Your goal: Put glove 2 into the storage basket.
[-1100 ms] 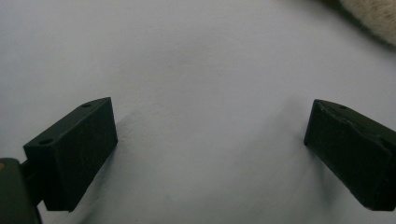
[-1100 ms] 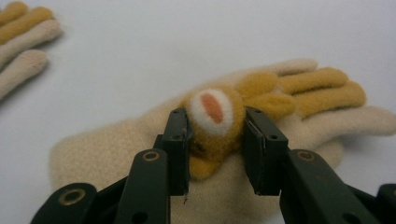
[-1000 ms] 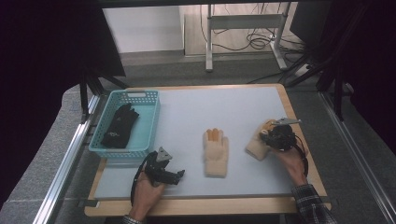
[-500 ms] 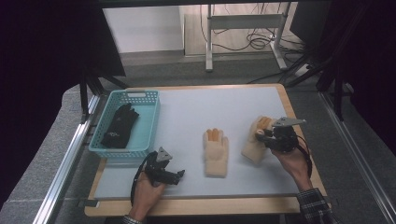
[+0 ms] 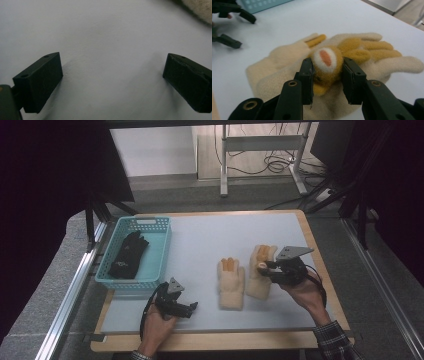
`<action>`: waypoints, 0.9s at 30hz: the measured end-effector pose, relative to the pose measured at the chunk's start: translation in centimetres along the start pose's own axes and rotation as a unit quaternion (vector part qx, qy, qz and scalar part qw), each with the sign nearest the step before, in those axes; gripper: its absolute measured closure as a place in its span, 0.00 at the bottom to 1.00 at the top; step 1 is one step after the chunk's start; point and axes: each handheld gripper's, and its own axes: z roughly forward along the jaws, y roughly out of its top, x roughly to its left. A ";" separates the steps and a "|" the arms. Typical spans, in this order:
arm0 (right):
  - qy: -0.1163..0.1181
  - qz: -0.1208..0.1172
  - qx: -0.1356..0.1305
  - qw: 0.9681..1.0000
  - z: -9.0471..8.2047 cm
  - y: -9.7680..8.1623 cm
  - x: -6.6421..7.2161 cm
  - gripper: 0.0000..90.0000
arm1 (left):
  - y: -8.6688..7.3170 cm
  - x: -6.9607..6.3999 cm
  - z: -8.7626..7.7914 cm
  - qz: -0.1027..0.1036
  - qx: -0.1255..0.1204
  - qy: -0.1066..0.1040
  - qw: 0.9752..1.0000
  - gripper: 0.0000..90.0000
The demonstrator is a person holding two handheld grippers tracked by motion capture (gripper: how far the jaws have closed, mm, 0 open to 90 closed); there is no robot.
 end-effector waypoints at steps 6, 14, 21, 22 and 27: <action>0.032 -0.036 0.005 0.999 1.5 1.5 1.9 0.70 | 0.0 0.0 0.0 0.000 0.000 0.000 1.000 0.03; 0.071 -0.073 0.024 0.995 4.6 2.6 4.0 0.70 | 0.0 0.0 0.0 0.000 -0.001 0.000 1.000 0.03; 0.076 -0.090 0.050 0.992 7.1 2.7 4.9 0.70 | 0.0 0.0 0.0 -0.002 -0.002 0.000 1.000 0.03; 0.077 -0.092 0.051 0.991 7.5 2.6 4.9 0.70 | 0.0 0.0 0.0 -0.002 -0.002 0.000 1.000 0.03; 0.079 -0.081 0.064 0.992 9.1 2.0 4.9 0.68 | 0.0 0.0 0.0 -0.001 -0.002 0.000 1.000 0.03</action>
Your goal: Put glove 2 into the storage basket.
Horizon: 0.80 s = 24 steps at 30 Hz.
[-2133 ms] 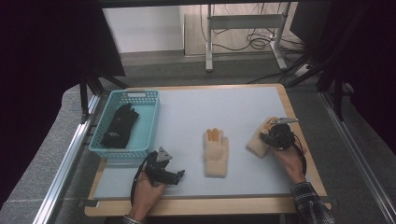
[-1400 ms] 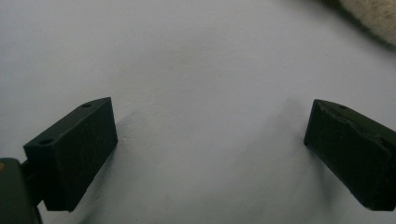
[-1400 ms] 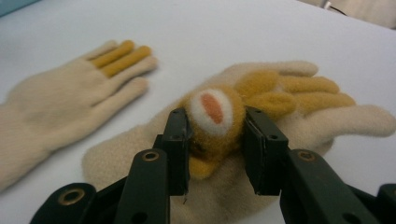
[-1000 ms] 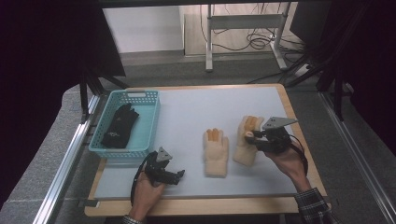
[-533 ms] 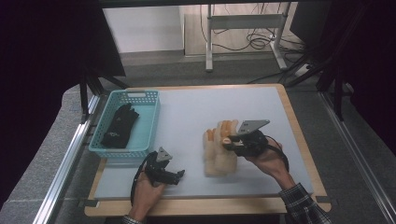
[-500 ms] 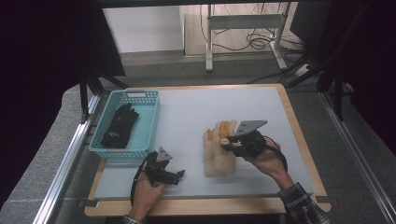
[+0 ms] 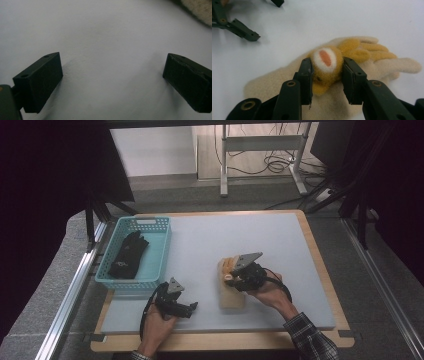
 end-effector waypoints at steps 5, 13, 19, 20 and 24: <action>0.008 0.029 -0.011 0.999 0.8 -0.6 -0.4 0.59 | 0.0 0.0 0.0 0.003 0.002 0.000 1.000 0.03; -0.023 0.063 -0.048 0.997 -1.9 -0.8 -1.4 0.53 | 0.0 0.0 0.0 0.001 0.002 0.000 1.000 0.03; -0.037 0.109 -0.038 0.993 -3.4 -2.8 -2.3 0.79 | 0.0 0.0 0.0 0.001 0.002 0.000 1.000 0.03; -0.037 0.114 -0.035 0.992 -3.5 -3.2 -2.3 0.82 | 0.0 0.0 0.0 0.001 0.002 0.000 1.000 0.03; -0.037 0.124 -0.029 0.991 -3.7 -4.8 -2.1 0.93 | 0.0 0.0 0.0 0.002 0.002 0.000 1.000 0.03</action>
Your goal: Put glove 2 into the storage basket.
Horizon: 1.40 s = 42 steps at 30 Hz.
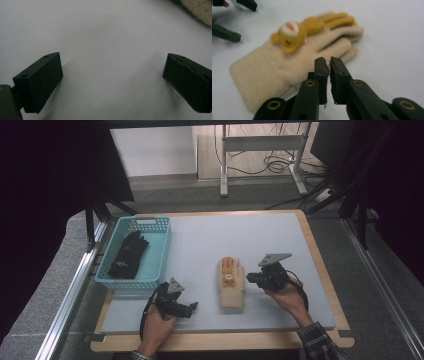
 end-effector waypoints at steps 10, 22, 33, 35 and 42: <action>0.015 0.008 0.007 1.000 0.3 -3.5 1.1 0.98 | 0.0 0.0 0.0 -0.001 -0.001 0.000 1.000 0.03; 0.030 -0.013 0.015 0.999 2.4 -3.9 3.3 0.98 | 0.0 0.0 0.0 0.000 -0.001 0.001 1.000 0.03; 0.044 -0.012 0.010 0.999 3.9 -2.9 4.5 0.98 | 0.0 0.0 0.0 0.000 -0.001 0.000 1.000 0.03; 0.046 -0.013 0.011 0.999 4.3 -2.6 4.7 0.98 | 0.0 0.0 0.0 0.000 0.000 0.000 1.000 0.03; 0.051 -0.018 0.007 0.999 5.8 -1.5 5.5 0.98 | 0.0 0.0 0.0 0.001 0.000 0.000 1.000 0.03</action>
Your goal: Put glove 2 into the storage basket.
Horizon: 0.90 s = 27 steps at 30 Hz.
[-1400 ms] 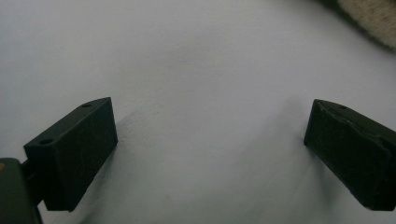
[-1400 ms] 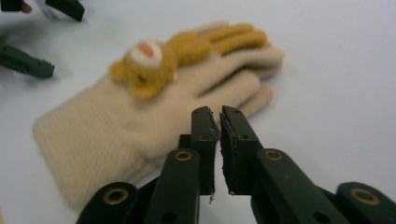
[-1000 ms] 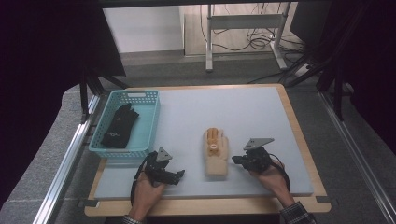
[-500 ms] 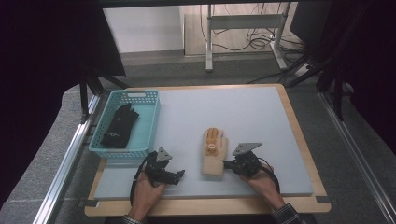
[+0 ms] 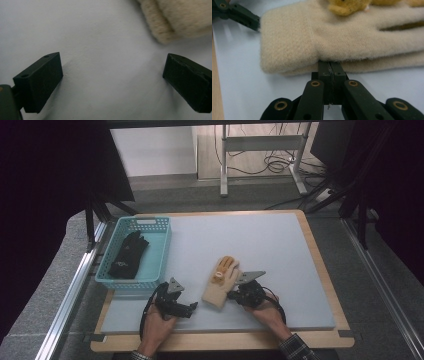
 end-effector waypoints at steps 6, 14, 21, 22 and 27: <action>-0.001 -0.003 -0.001 1.000 1.3 1.0 0.5 0.98 | 0.0 0.0 0.0 0.000 0.000 0.000 1.000 0.03; -0.008 -0.007 -0.006 1.000 2.7 2.1 0.9 0.98 | 0.0 0.0 0.0 0.000 0.001 0.000 1.000 0.03; -0.005 -0.008 -0.008 1.000 2.3 2.2 0.9 0.92 | 0.0 0.0 0.0 -0.001 0.000 0.000 1.000 0.03; -0.007 -0.007 -0.010 1.000 2.0 2.1 1.0 0.90 | 0.0 0.0 0.0 -0.001 0.000 0.000 1.000 0.03; -0.022 -0.009 -0.023 0.999 0.3 1.8 0.6 0.68 | 0.0 0.0 0.0 -0.002 -0.001 0.000 1.000 0.03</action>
